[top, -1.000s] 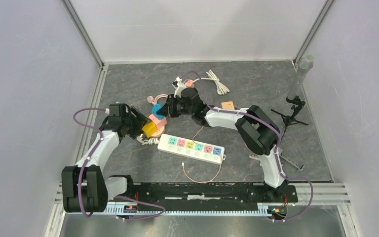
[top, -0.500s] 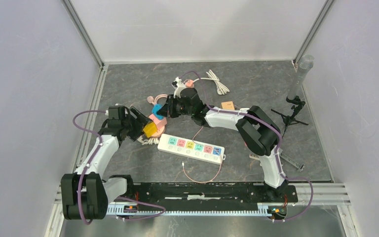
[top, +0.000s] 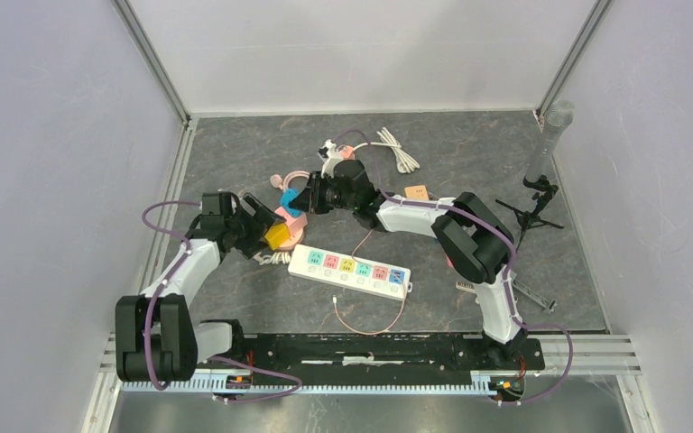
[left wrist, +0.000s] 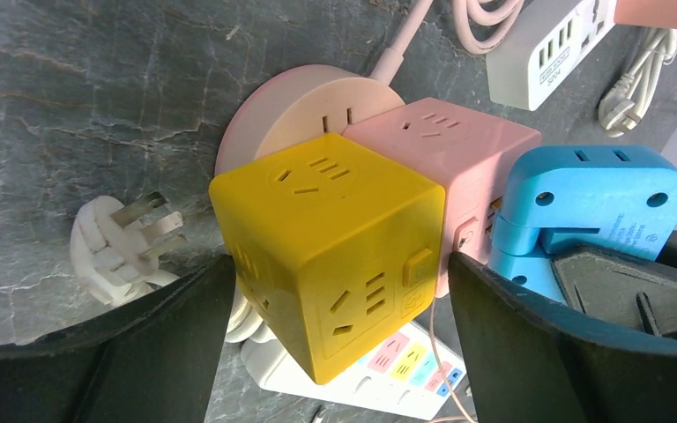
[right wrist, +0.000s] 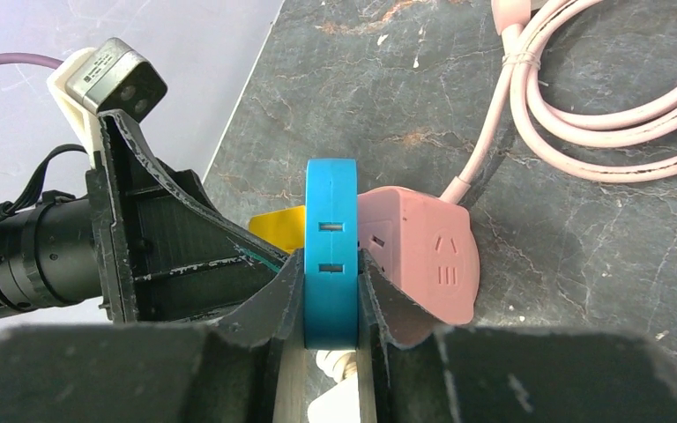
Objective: Pull the plug off the socket
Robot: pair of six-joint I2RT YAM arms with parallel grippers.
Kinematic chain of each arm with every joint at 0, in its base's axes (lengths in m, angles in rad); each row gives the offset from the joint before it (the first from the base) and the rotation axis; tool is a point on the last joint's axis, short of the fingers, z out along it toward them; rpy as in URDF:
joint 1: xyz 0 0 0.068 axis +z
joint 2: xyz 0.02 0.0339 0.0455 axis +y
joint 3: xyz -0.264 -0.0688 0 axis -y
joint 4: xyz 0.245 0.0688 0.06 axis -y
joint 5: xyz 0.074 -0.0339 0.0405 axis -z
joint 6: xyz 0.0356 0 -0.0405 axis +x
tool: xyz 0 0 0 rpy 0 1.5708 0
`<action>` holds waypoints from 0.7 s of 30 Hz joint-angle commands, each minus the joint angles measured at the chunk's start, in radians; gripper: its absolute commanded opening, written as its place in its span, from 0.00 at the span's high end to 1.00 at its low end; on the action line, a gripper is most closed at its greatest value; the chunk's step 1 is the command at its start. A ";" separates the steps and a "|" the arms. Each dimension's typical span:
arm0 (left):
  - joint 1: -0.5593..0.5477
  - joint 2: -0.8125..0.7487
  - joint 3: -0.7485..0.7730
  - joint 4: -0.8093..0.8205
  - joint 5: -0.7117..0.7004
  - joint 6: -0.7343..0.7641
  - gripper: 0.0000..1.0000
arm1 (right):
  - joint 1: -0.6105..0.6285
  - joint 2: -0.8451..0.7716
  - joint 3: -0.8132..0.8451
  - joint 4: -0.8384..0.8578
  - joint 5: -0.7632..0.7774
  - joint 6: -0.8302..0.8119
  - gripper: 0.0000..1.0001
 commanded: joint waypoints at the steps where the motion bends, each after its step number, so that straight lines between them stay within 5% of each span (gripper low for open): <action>1: -0.033 0.038 -0.031 0.009 -0.060 -0.008 0.08 | 0.015 -0.079 -0.010 0.110 -0.135 0.008 1.00; 9: -0.033 0.041 -0.047 -0.058 -0.167 0.006 0.12 | -0.015 -0.078 -0.055 0.398 -0.242 0.204 1.00; 21: -0.033 0.007 -0.012 -0.078 -0.143 0.014 0.11 | -0.023 -0.196 -0.044 0.078 -0.027 -0.077 1.00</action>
